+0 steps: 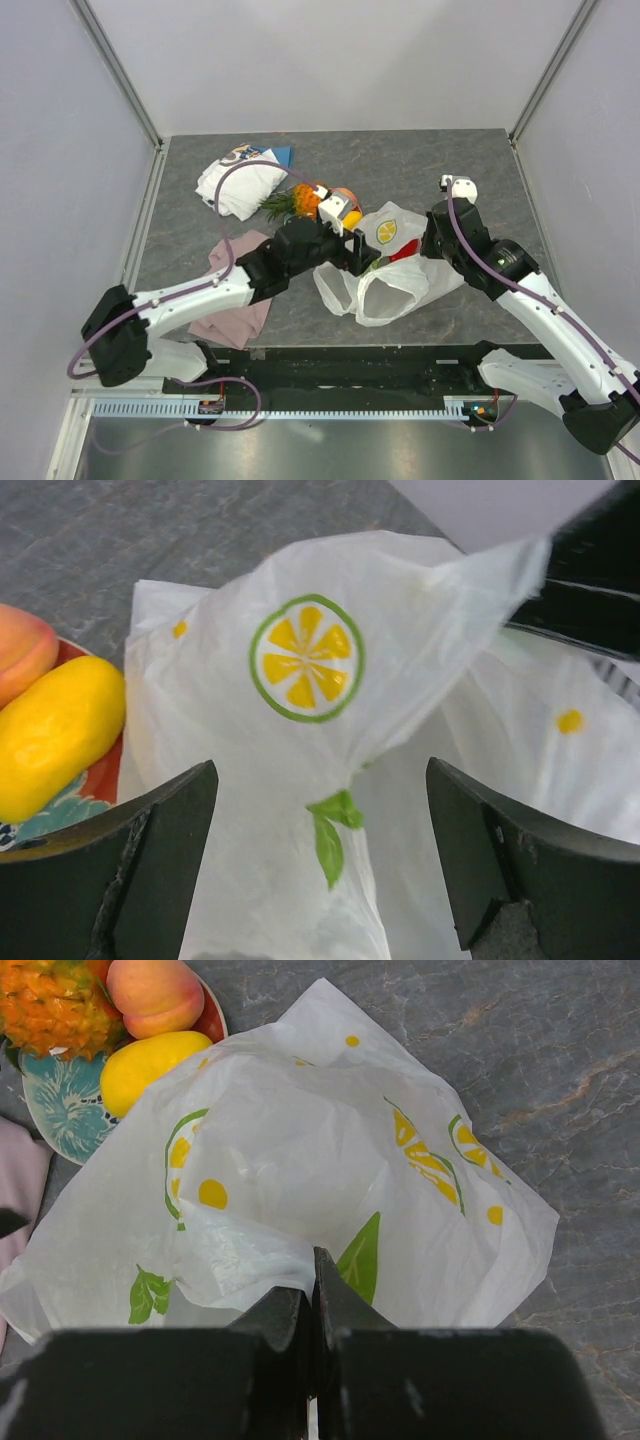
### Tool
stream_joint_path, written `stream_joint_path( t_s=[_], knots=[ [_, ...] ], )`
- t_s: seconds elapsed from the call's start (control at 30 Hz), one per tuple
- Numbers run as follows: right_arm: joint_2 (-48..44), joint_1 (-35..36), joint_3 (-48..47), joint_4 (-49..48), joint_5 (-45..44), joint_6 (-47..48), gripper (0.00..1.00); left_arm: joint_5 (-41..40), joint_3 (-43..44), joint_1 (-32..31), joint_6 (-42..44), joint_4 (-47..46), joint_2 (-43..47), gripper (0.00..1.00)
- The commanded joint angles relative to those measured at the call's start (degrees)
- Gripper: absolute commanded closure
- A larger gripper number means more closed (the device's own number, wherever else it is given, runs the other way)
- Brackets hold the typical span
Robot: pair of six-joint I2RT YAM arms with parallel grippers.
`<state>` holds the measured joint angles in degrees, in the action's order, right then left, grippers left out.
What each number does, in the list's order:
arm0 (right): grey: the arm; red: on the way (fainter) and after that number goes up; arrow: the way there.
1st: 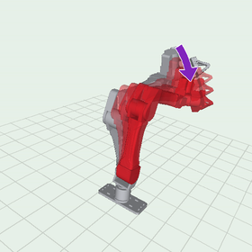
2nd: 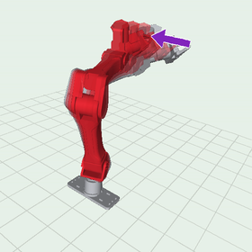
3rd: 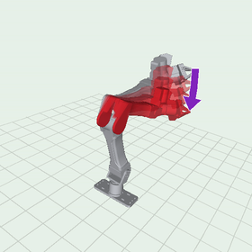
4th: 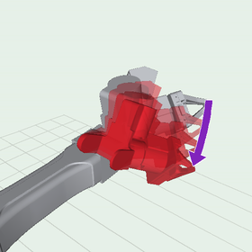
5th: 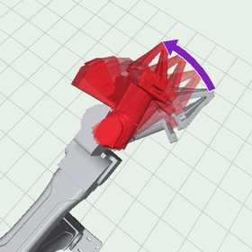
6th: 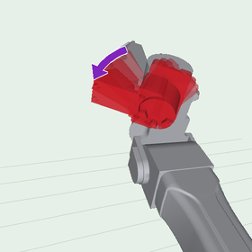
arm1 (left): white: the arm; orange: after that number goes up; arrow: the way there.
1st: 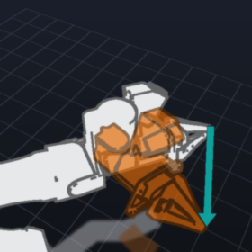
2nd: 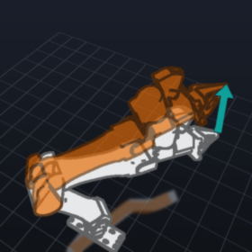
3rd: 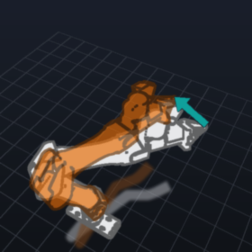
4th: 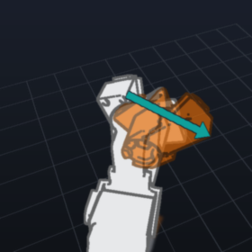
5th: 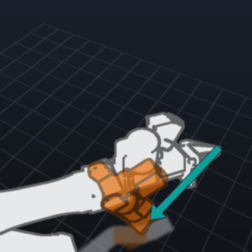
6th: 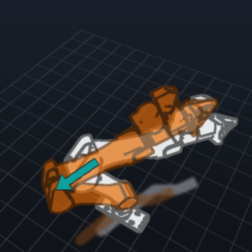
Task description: Place the fruits into the plastic bag
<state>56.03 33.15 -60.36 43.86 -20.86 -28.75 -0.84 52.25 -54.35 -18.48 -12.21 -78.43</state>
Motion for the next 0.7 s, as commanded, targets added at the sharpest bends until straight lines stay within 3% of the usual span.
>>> stream_joint_path(
  t_s=[0.0,0.27,0.67],
  knots=[
    [-0.40,-0.10,-0.02,-0.35,-1.37,-0.60,1.00,8.65,-4.69,-1.11,-0.50,-0.28,11.01,0.11],
    [-0.31,-0.10,-0.02,-0.44,-1.29,-1.04,1.00,6.03,-22.62,-1.64,-8.84,2.36,25.08,0.14],
    [-1.63,-0.10,-0.02,-0.17,-1.11,-1.57,1.00,8.22,-21.31,-3.04,-7.98,-0.97,15.78,0.23]
  ],
)
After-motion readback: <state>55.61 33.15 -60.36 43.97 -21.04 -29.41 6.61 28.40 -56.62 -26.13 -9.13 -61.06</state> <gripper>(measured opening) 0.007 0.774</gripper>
